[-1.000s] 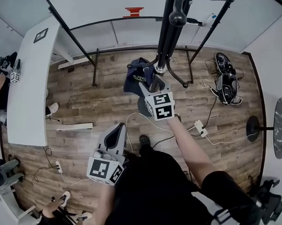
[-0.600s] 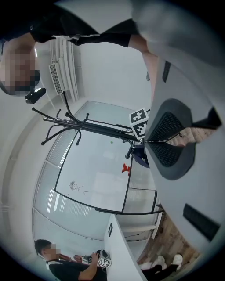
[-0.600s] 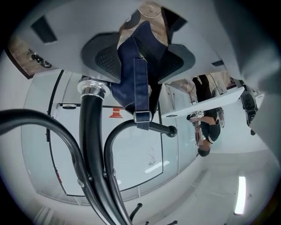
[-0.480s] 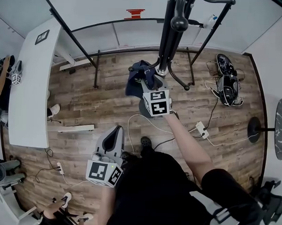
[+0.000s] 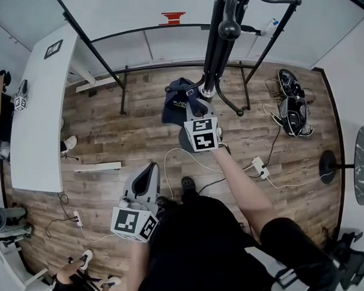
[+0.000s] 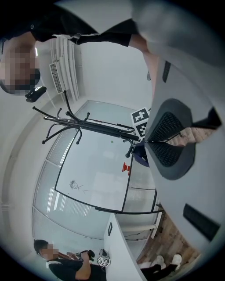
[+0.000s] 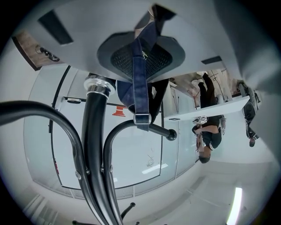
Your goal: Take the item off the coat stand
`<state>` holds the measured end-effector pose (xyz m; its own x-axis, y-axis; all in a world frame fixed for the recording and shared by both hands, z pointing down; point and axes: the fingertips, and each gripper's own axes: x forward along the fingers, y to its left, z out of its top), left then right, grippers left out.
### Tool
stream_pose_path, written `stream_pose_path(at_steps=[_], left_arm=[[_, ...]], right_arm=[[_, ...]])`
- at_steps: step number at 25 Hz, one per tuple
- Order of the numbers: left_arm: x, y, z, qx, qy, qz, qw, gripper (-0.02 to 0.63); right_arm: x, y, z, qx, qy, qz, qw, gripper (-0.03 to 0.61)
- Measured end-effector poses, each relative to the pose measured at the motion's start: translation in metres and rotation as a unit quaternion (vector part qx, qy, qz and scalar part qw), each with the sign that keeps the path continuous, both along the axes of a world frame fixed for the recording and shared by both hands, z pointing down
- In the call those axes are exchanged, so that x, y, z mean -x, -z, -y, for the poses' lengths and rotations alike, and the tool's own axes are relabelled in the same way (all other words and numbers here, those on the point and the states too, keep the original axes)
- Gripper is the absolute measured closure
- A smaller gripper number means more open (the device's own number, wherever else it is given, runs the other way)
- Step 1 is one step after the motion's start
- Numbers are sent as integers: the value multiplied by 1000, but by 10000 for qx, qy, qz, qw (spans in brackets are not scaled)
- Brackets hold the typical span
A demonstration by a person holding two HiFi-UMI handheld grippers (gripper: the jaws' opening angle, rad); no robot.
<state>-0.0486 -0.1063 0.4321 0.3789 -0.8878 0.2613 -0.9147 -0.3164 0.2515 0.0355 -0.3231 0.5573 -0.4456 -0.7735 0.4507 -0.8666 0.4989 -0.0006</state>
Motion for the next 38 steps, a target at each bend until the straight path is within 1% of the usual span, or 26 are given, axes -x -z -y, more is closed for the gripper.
stream_pose_path(at_steps=[6, 17, 24, 38], left_arm=[[1, 2, -1, -17, 24, 5, 10000, 594], [-6, 1, -4, -39, -29, -2, 10000, 594], [-4, 2, -8, -58, 35, 7, 10000, 594], [0, 3, -10, -79, 103, 17, 9999, 594]], right_arm=[[-7, 5, 0, -125, -63, 110, 9998, 529], [4, 25, -7, -95, 84, 456, 9989, 529], [15, 32, -10, -35, 216, 584, 9981, 529], [49, 52, -22, -38, 574, 885, 9944, 529]])
